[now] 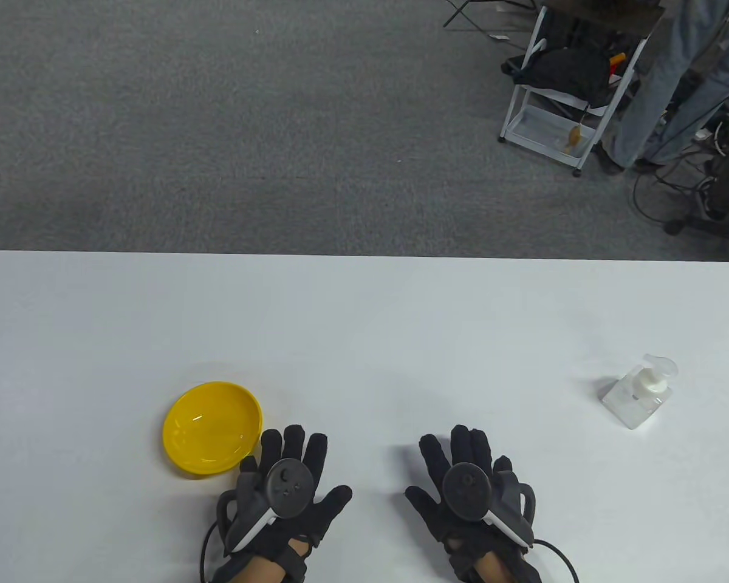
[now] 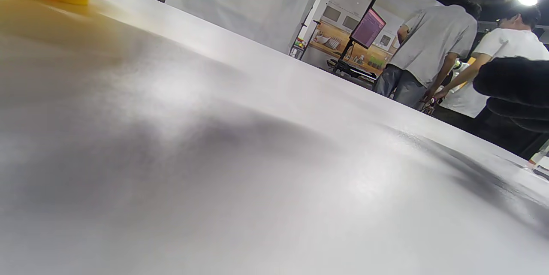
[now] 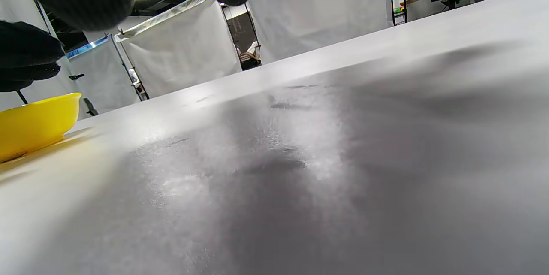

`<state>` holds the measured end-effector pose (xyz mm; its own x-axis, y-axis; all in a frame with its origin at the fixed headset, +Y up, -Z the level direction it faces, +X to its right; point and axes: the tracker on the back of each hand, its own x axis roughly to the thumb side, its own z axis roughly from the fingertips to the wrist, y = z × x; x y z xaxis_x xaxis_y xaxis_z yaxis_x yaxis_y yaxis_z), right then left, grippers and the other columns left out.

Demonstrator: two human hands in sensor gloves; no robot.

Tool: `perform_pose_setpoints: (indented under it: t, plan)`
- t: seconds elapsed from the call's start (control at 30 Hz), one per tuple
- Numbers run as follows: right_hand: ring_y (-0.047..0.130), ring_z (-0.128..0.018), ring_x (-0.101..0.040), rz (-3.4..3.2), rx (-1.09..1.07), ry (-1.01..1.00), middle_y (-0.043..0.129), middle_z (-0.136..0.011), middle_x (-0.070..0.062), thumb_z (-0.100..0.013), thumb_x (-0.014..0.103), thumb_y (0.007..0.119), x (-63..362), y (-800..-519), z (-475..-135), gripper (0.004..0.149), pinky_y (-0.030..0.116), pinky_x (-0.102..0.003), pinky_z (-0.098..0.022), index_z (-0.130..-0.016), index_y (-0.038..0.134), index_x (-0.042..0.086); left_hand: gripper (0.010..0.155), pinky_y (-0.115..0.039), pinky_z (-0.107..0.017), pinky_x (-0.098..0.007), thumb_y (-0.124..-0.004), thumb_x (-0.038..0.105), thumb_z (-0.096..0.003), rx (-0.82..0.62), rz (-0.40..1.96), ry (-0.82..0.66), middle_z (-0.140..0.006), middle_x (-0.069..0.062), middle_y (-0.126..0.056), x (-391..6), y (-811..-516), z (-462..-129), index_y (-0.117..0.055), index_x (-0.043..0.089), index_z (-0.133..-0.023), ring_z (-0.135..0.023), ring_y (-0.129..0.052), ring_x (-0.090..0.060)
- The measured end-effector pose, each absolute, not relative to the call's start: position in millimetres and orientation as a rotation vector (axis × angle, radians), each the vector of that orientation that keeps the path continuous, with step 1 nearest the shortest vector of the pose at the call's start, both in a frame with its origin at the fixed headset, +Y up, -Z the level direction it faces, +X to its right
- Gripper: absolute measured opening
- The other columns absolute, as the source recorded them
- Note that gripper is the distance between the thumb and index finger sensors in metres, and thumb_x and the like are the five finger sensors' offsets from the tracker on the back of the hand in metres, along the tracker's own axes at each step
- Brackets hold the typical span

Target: Press foam dish soap pump onto bowl

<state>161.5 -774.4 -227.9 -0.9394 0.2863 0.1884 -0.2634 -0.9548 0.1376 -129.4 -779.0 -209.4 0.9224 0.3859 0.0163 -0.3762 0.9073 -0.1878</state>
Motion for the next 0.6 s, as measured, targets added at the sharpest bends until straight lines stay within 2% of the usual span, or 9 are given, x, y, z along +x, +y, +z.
perform_pose_setpoints:
  t: [0.17, 0.3, 0.37, 0.43, 0.6]
  plan:
    - [0.021, -0.101, -0.052, 2.836, 0.286, 0.129, 0.024, -0.112, -0.024, -0.040, 0.065, 0.065, 166, -770, -228, 0.078, 0.032, -0.085, -0.057, -0.107, 0.040, 0.033, 0.089, -0.022, -0.072, -0.072, -0.063, 0.078, -0.0337, -0.191, 0.397, -0.051, -0.119, 0.000, -0.017, -130, -780, -207, -0.032, 0.040, -0.108, -0.110, -0.008, -0.037]
    - [0.023, -0.103, -0.052, 2.838, 0.215, 0.019, 0.027, -0.113, -0.023, -0.040, 0.063, 0.069, 183, -752, -235, 0.076, 0.033, -0.084, -0.059, -0.107, 0.047, 0.032, 0.089, -0.023, -0.072, -0.071, -0.063, 0.077, -0.0340, -0.192, 0.408, -0.050, -0.119, 0.000, -0.017, -131, -781, -204, -0.033, 0.039, -0.108, -0.110, -0.009, -0.037]
    - [0.024, -0.103, -0.052, 2.844, 0.160, -0.044, 0.028, -0.113, -0.023, -0.040, 0.062, 0.069, 199, -738, -246, 0.077, 0.035, -0.084, -0.059, -0.106, 0.048, 0.029, 0.088, -0.023, -0.072, -0.071, -0.063, 0.077, -0.0342, -0.194, 0.410, -0.051, -0.119, 0.000, -0.018, -131, -781, -204, -0.033, 0.039, -0.108, -0.110, -0.010, -0.037]
    - [0.021, -0.103, -0.050, 2.832, 0.072, -0.061, 0.027, -0.113, -0.023, -0.040, 0.061, 0.071, 220, -726, -257, 0.082, 0.034, -0.083, -0.060, -0.106, 0.045, 0.020, 0.088, -0.024, -0.072, -0.071, -0.064, 0.076, -0.0345, -0.191, 0.409, -0.054, -0.118, -0.001, -0.018, -130, -780, -203, -0.034, 0.038, -0.108, -0.110, -0.010, -0.037]
    - [0.021, -0.102, -0.051, 2.891, -0.085, -0.151, 0.028, -0.113, -0.023, -0.040, 0.060, 0.073, 278, -699, -289, 0.081, 0.036, -0.081, -0.062, -0.106, 0.046, 0.023, 0.087, -0.024, -0.072, -0.071, -0.064, 0.075, -0.0349, -0.198, 0.408, -0.066, -0.118, -0.001, -0.019, -127, -781, -201, -0.034, 0.038, -0.108, -0.110, -0.011, -0.037]
